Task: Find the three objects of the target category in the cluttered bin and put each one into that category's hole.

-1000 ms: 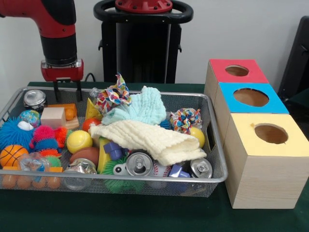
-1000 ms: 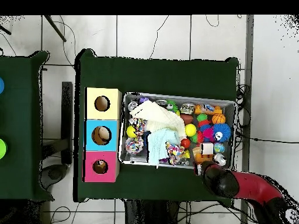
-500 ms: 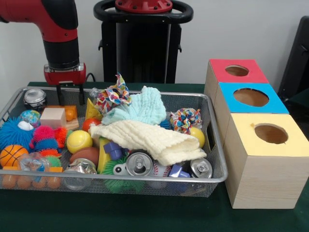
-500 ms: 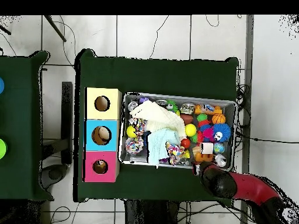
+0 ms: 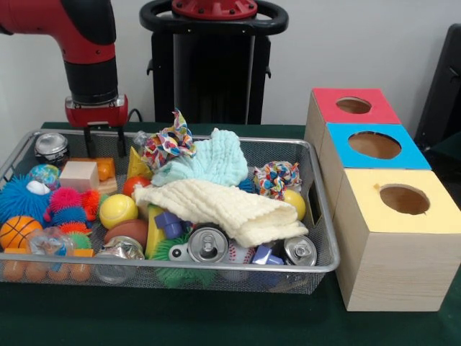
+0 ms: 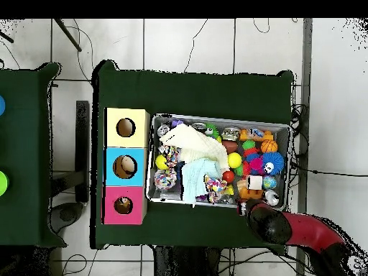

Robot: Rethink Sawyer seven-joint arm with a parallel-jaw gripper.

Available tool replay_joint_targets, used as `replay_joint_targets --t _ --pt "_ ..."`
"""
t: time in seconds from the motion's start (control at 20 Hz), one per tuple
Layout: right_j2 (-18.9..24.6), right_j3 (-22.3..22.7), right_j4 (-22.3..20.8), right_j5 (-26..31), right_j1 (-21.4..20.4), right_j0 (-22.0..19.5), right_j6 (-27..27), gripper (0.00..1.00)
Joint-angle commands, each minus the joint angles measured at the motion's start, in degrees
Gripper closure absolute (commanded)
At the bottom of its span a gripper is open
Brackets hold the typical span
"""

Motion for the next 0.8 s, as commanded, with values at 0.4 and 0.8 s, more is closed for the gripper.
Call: replay_joint_targets --t 0.4,0.8 --pt "11.5 -21.6 1.9 12.1 11.1 4.9 -8.6 0.00" --pt "14.1 -28.4 0.9 18.4 13.7 7.8 -9.0 0.00"
